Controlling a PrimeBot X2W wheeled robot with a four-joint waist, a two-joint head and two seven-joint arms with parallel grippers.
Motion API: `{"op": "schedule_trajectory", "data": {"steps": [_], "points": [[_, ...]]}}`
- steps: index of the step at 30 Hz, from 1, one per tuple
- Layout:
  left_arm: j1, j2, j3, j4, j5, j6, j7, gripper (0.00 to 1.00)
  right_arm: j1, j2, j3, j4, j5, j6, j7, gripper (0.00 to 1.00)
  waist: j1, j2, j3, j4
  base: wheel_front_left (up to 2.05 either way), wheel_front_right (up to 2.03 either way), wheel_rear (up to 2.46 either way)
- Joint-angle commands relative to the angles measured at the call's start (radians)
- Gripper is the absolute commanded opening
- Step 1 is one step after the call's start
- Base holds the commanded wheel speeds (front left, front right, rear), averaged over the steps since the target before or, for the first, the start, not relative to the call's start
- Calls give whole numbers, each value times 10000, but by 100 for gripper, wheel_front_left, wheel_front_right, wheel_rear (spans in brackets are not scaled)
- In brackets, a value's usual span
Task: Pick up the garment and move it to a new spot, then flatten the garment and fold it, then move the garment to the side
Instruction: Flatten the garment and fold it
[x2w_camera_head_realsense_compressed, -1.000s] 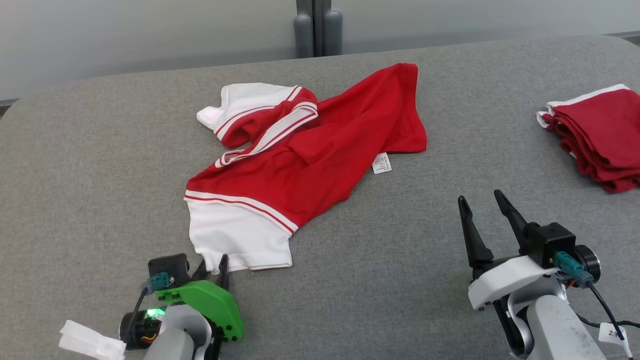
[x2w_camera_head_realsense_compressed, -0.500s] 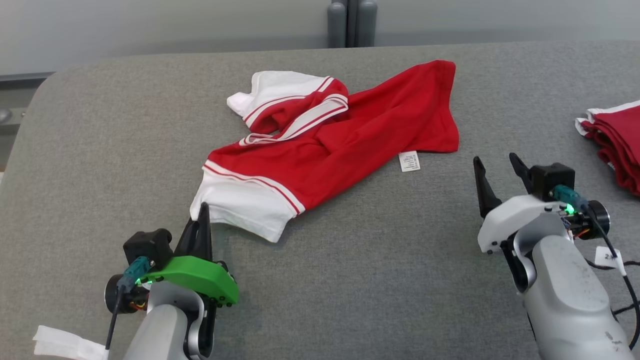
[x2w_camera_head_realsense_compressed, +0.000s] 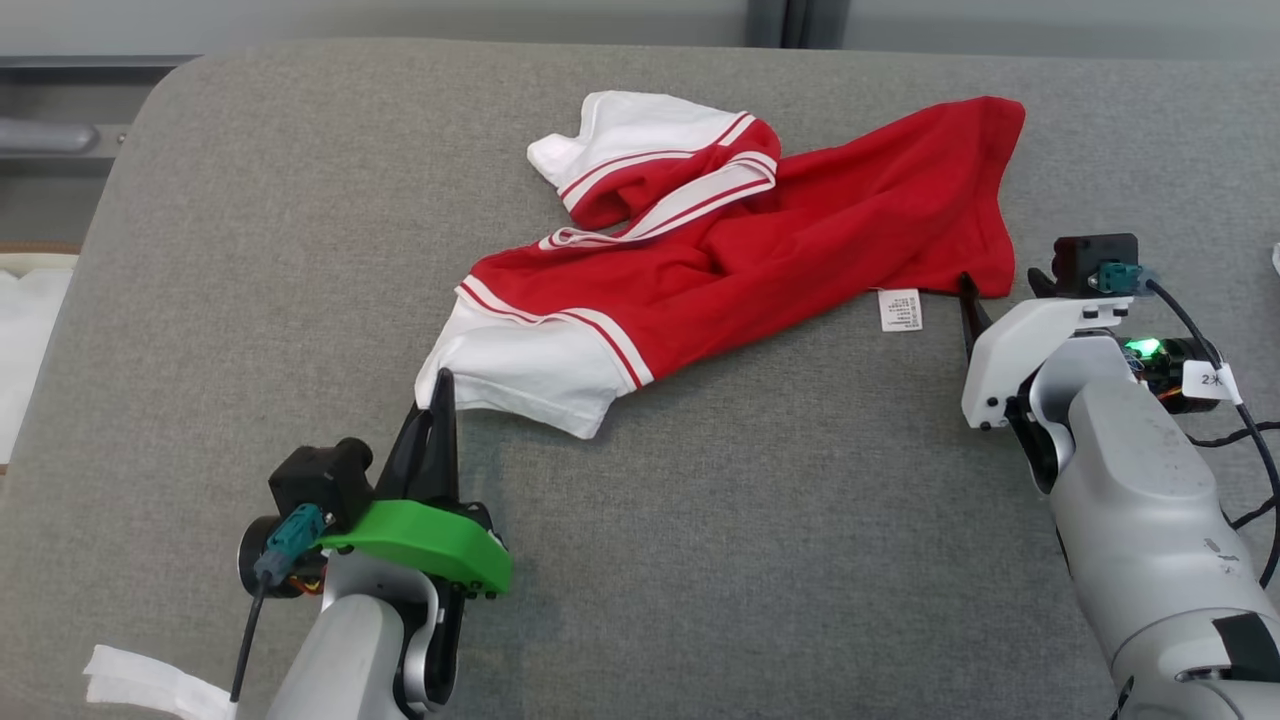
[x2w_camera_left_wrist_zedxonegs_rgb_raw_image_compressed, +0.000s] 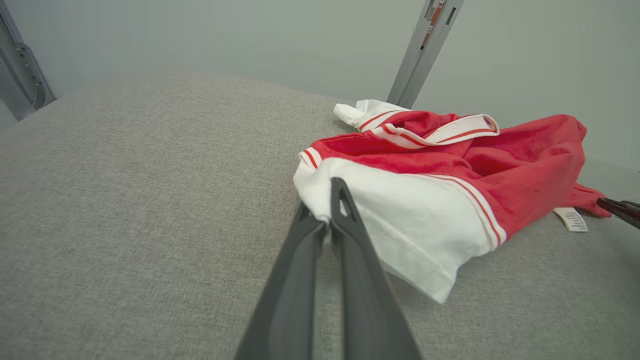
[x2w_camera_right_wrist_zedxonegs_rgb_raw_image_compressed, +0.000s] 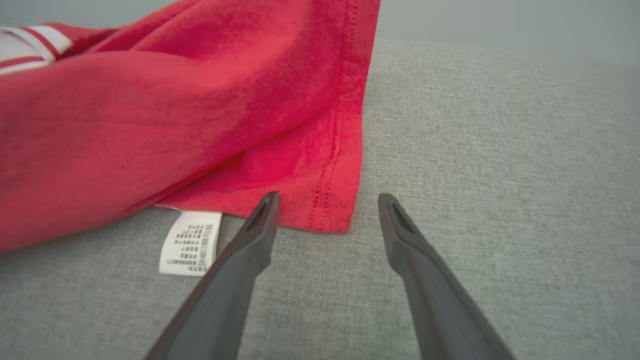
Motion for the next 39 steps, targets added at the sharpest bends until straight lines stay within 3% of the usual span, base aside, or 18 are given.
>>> {"op": "schedule_trajectory", "data": {"steps": [1,6,7,8,9,10,11,21,28,34,39], "points": [[25,15,11,-33,-58,35,-69,0,-193,-47,-99,222,-132,-17,78,100,0,0,143,149,0,0,0],[-31,15,20,3,-94,46,-177,0,-614,-42,-252,1030,-401,-17,462,100,0,0,218,179,0,0,0],[-39,20,28,8,-98,49,-203,0,-673,-39,-252,1127,-420,-17,481,91,0,0,223,173,0,0,0],[-65,37,45,-15,-101,45,-250,0,-817,-42,-253,1304,-436,-17,492,41,0,0,221,150,0,0,0],[-89,43,50,-38,-99,28,-270,0,-914,-39,-212,1405,-385,-17,457,28,0,0,216,138,0,0,0],[-108,48,49,-52,-96,16,-294,0,-988,-39,-196,1489,-295,-17,403,7,0,0,211,129,0,0,0],[-143,55,41,-61,-87,-2,-298,0,-1061,-39,-162,1590,-228,-17,344,0,0,0,205,115,0,0,0],[-585,204,110,-366,160,-145,-485,0,-1788,-45,32,2012,966,-17,-986,0,0,0,9,-172,0,0,0],[-1238,845,252,-749,474,-250,-421,0,-2032,-45,1593,1906,2714,-17,-1433,0,0,0,-738,-704,0,0,0],[-2012,1643,441,-1588,655,-353,58,0,-1541,-60,3249,215,4799,-17,-1235,0,0,0,-1619,-1316,0,0,0],[-2595,2235,445,-2669,845,-484,624,0,-942,-617,3902,-2122,6221,-17,-820,0,0,0,-2306,-1736,0,0,0]]}}
